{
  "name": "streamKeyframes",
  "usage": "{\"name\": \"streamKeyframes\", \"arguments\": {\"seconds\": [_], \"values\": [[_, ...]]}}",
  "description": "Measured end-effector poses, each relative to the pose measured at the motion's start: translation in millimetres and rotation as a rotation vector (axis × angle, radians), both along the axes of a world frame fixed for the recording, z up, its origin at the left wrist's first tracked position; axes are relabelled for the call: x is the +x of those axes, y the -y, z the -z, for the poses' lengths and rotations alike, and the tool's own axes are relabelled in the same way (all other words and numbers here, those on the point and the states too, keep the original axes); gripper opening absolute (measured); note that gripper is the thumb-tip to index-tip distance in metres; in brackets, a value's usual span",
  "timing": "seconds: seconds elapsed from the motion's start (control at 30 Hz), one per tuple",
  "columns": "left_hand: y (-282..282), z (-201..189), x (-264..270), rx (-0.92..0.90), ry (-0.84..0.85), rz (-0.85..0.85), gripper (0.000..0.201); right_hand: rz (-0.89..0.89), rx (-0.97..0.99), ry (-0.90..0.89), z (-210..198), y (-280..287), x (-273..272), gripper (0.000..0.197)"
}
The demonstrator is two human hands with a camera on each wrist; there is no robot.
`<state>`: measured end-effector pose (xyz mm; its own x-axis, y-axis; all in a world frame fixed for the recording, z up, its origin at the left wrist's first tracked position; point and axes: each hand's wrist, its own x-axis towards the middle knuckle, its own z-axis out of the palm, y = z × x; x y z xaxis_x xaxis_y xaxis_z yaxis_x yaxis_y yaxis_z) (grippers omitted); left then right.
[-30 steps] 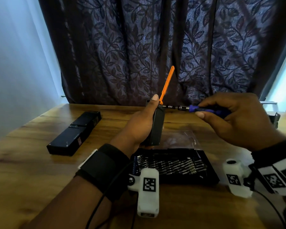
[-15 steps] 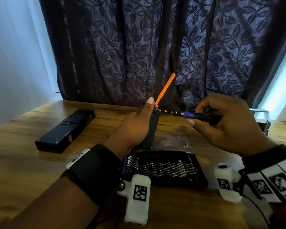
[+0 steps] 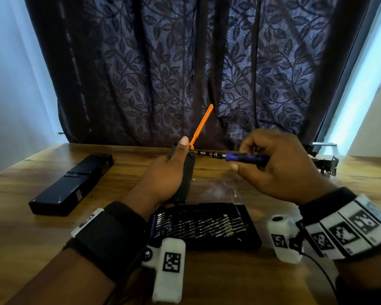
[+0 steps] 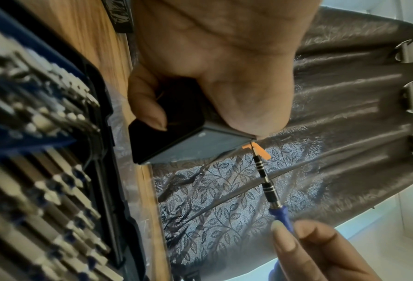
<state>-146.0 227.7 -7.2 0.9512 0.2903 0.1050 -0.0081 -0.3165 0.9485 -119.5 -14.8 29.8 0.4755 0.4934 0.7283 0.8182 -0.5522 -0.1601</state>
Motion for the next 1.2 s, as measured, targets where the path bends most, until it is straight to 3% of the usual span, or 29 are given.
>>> {"name": "streamKeyframes", "arguments": {"seconds": [0.13, 0.4, 0.63, 0.9, 1.03, 1.2], "values": [[1.0, -0.4, -1.2, 0.031, -0.022, -0.013, 0.094, -0.001, 0.03, -0.006, 0.6, -0.8, -1.6, 0.02], [4.1, -4.2, -7.4, 0.096, 0.008, -0.009, 0.086, 0.055, 0.018, 0.005, 0.7, -2.1, 1.0, 0.045], [2.9, -7.0, -8.2, 0.085, 0.039, -0.034, 0.08, -0.043, 0.088, -0.061, -0.2, -1.8, -4.1, 0.022], [3.6, -8.2, -11.4, 0.118, 0.04, 0.002, 0.081, 0.016, 0.066, -0.03, 2.0, -3.0, 1.4, 0.045], [3.7, -7.4, -9.7, 0.124, 0.03, -0.001, 0.085, -0.052, 0.11, -0.077, 0.5, -0.7, -2.2, 0.024], [3.4, -5.2, -10.7, 0.123, 0.018, 0.007, 0.085, -0.022, 0.123, -0.058, -0.3, -2.7, -4.7, 0.028]]}}
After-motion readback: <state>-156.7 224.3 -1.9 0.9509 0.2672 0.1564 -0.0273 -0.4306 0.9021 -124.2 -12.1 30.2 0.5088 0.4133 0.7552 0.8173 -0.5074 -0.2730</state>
